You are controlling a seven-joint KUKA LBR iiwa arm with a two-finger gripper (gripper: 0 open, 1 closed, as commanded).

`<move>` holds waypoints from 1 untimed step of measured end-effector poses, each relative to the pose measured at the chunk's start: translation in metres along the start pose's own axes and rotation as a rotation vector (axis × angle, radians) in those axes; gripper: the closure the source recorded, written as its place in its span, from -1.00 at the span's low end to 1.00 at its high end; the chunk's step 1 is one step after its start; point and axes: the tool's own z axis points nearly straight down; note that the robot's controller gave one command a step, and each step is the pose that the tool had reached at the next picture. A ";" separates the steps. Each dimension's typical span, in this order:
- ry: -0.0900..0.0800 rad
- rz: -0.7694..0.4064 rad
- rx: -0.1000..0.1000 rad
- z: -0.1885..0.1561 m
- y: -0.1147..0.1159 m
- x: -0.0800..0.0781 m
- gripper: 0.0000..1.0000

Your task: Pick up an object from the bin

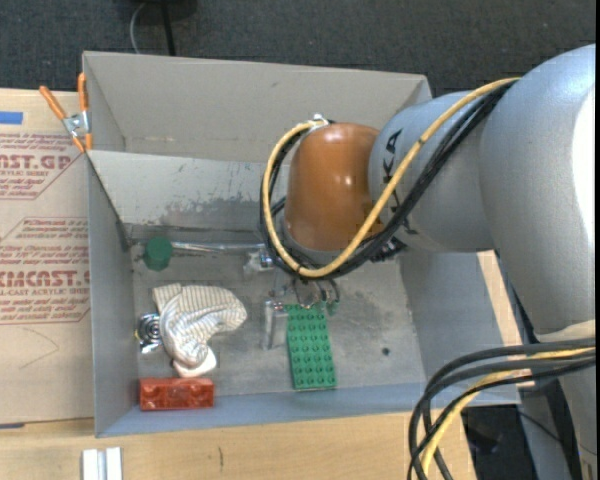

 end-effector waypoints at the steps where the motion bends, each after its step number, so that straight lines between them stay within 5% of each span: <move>1: -0.006 -0.221 -0.002 0.004 0.029 -0.011 -1.00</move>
Offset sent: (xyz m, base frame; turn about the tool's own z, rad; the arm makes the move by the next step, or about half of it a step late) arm 0.0341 0.0762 -0.0298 -0.1646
